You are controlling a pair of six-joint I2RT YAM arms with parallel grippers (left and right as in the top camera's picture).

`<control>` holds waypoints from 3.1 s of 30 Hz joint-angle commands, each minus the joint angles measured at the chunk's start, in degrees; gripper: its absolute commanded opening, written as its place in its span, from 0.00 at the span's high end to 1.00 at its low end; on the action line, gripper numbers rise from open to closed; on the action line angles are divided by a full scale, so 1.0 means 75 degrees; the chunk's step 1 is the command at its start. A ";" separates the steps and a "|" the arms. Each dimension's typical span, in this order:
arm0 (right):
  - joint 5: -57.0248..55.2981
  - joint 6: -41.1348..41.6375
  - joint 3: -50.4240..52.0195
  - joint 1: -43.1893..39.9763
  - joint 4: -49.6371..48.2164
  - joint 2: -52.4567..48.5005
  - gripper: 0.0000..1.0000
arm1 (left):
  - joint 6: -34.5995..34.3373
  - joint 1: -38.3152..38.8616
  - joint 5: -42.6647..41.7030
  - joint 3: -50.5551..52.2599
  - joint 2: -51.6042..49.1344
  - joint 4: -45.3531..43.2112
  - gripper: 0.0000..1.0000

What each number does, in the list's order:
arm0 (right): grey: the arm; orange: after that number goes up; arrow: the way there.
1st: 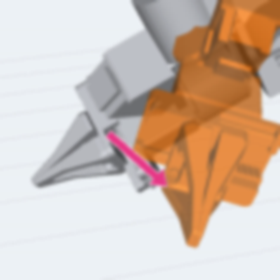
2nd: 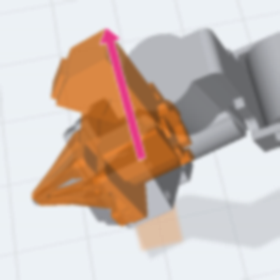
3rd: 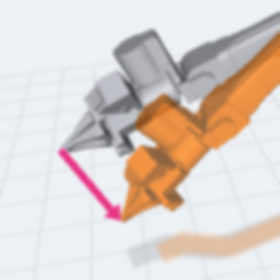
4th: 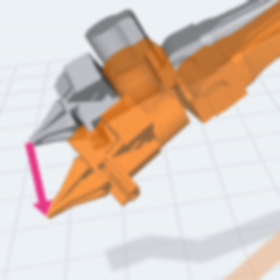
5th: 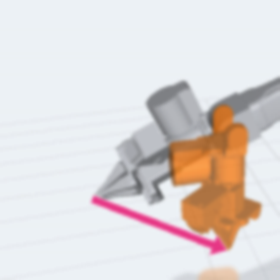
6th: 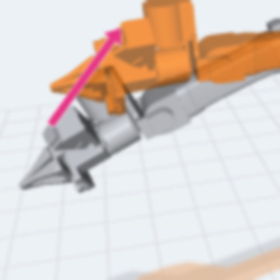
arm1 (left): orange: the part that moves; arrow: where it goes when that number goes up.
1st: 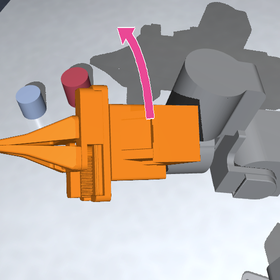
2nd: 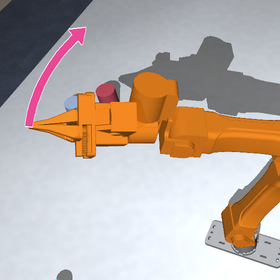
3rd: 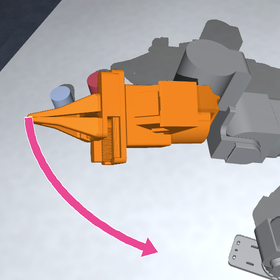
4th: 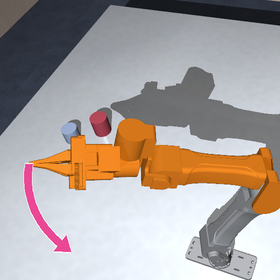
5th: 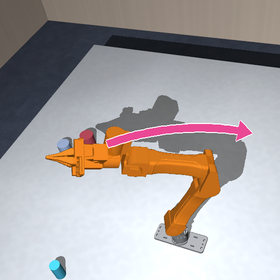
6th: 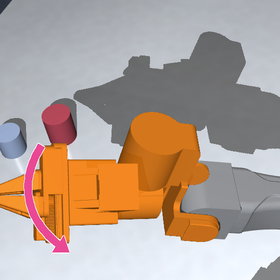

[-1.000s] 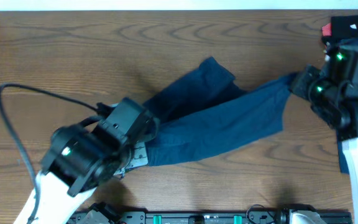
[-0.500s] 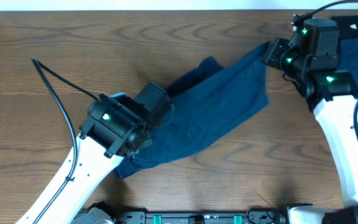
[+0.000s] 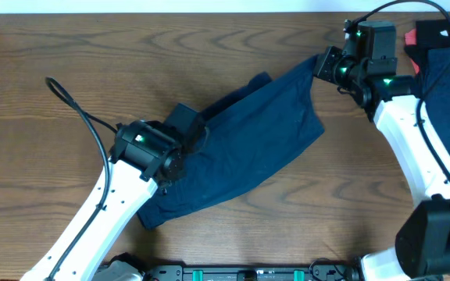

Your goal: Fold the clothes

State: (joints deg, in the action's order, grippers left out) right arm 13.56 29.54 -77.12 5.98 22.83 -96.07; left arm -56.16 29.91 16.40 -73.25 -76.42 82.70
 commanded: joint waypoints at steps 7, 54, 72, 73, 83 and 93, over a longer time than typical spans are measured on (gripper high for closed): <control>-0.0525 0.0061 -0.0052 0.0163 -0.0251 -0.0323 0.98 | 0.0495 -0.1201 0.0297 0.0154 -0.0428 -0.0309 0.94; 0.0801 -0.0682 -0.1635 0.0396 0.1142 -0.1218 0.37 | 0.2092 -0.3244 -0.1192 -0.0149 -0.1900 -0.1154 0.22; 0.1075 -0.1580 -0.1338 0.1011 0.3328 -0.2527 0.98 | 0.3284 -0.3252 -0.3191 0.1728 -0.1897 -0.2492 0.94; 0.1067 -0.1612 -0.1338 0.1011 0.3328 -0.2649 0.99 | 0.3281 -0.3252 -0.3194 0.1851 -0.1897 -0.2614 0.94; 0.1003 -0.1612 -0.1338 0.0979 0.3386 -0.3529 0.98 | 0.3200 -0.3252 -0.3191 0.2463 -0.1903 -0.3174 0.94; -0.0329 -0.1195 -0.1335 0.0705 0.4348 -0.3966 0.99 | 0.3206 -0.3252 -0.3185 0.2489 -0.2582 -0.3649 0.94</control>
State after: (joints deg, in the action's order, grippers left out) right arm 17.78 19.11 -87.44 12.88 54.13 -124.01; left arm -32.56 5.76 -7.35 -55.02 -93.34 56.05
